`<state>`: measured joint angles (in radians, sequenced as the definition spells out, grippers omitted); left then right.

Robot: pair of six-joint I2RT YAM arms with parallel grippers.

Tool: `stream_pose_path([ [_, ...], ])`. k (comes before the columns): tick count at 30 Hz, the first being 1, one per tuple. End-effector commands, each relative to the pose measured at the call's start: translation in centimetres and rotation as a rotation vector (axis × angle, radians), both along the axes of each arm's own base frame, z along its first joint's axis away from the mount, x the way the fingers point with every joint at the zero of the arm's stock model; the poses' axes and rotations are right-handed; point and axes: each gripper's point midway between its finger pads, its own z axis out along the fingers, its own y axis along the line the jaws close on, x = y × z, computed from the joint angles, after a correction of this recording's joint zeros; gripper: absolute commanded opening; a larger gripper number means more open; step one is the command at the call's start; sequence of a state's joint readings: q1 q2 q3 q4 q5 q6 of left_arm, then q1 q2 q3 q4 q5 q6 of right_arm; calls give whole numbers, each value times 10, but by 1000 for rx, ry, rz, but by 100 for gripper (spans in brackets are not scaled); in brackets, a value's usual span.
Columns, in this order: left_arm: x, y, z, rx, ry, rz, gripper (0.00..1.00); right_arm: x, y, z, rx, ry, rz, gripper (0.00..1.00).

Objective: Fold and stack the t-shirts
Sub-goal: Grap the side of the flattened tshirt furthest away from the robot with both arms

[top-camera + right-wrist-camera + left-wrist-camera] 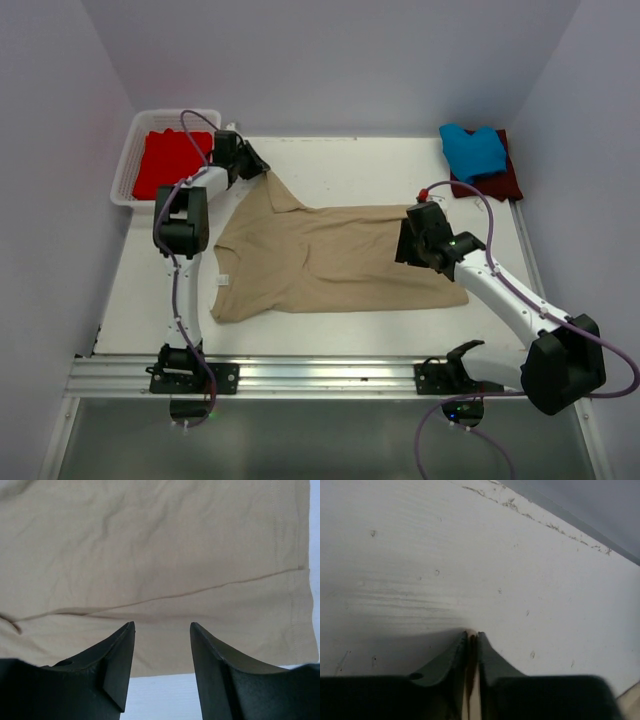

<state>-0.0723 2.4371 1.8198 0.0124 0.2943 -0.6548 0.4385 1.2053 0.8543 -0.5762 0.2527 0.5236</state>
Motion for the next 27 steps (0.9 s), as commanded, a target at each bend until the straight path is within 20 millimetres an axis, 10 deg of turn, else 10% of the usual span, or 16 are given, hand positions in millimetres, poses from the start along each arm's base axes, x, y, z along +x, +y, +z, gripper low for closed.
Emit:
stream_pose_path([
  [1, -12, 1, -28, -2, 73, -9, 8, 3, -5, 3, -23, -19, -21, 51],
  [11, -11, 13, -9, 47, 14, 18, 0, 38, -23, 26, -123, -137, -143, 1],
  [15, -9, 14, 25, 34, -61, 22, 0, 72, -38, 52, -201, -239, -244, 1],
  [17, -8, 14, 37, 34, -82, 25, 0, 87, -50, 59, -202, -262, -297, 11],
  [20, -8, 15, 54, 37, -104, 30, 0, 115, -74, 64, -147, -279, -382, 61],
  [27, -16, 15, 76, 33, -111, 22, 0, 187, -122, 55, -105, -261, -537, 76],
])
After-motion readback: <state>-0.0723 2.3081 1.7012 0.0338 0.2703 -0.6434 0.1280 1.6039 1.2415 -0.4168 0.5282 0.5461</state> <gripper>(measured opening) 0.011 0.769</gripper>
